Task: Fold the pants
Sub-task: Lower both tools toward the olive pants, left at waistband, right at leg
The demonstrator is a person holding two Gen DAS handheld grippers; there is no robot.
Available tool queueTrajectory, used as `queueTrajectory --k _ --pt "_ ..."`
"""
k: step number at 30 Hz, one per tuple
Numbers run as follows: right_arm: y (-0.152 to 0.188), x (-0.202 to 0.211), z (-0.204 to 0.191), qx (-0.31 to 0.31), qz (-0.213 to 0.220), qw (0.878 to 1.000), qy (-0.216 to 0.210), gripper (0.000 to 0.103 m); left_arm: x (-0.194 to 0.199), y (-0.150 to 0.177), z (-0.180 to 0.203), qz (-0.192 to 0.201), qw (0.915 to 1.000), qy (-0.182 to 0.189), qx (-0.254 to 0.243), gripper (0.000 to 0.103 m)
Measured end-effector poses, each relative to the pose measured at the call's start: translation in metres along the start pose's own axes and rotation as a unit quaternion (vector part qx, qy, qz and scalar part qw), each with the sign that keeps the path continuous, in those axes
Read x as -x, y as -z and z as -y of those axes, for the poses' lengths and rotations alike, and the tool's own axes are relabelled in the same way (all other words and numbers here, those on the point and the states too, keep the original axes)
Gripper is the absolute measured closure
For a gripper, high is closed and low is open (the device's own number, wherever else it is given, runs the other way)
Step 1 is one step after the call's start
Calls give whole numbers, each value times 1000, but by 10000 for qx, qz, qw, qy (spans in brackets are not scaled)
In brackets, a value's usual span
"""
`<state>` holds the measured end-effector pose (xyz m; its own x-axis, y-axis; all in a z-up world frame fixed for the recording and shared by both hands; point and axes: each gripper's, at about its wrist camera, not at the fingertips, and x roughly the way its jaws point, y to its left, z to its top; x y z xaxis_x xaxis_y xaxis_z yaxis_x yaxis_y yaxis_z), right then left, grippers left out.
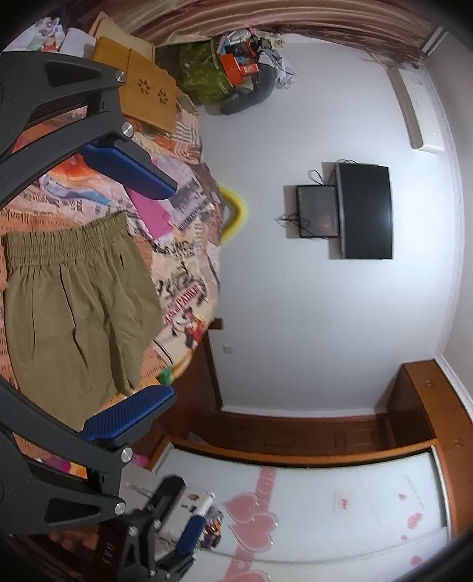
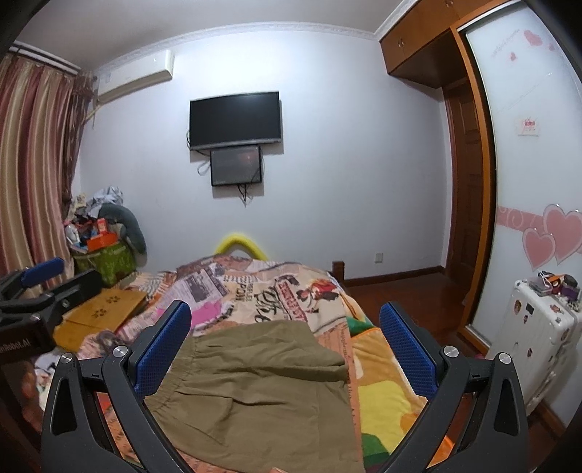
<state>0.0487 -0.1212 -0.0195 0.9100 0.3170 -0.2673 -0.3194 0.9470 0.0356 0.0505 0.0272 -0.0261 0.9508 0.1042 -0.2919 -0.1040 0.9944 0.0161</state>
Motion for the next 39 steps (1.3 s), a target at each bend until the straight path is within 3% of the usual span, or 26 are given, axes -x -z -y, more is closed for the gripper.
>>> queueTrajectory --k 8,16,19,26,35,39 --pt "21 -38 28 -144 -696 9967 390 0 -67 28 -24 -772 9961 -423 -8 0" --pt "57 -90 52 -20 -1564 9848 749 0 -149 73 -51 -1889 9805 -522 152 0" --pt "74 -115 62 -26 -2037 9762 746 0 -176 92 -61 -2271 9722 -519 219 0" --pt "91 -157 78 -209 -2638 9631 483 0 -224 127 -83 -3061 9503 -346 450 0" --pt "113 -207 86 289 -3209 9465 210 2 -272 156 -101 -3815 9233 -90 427 0" --pt "122 -230 91 156 -3450 9385 42 13 -291 166 -102 -4092 9112 84 475 10"
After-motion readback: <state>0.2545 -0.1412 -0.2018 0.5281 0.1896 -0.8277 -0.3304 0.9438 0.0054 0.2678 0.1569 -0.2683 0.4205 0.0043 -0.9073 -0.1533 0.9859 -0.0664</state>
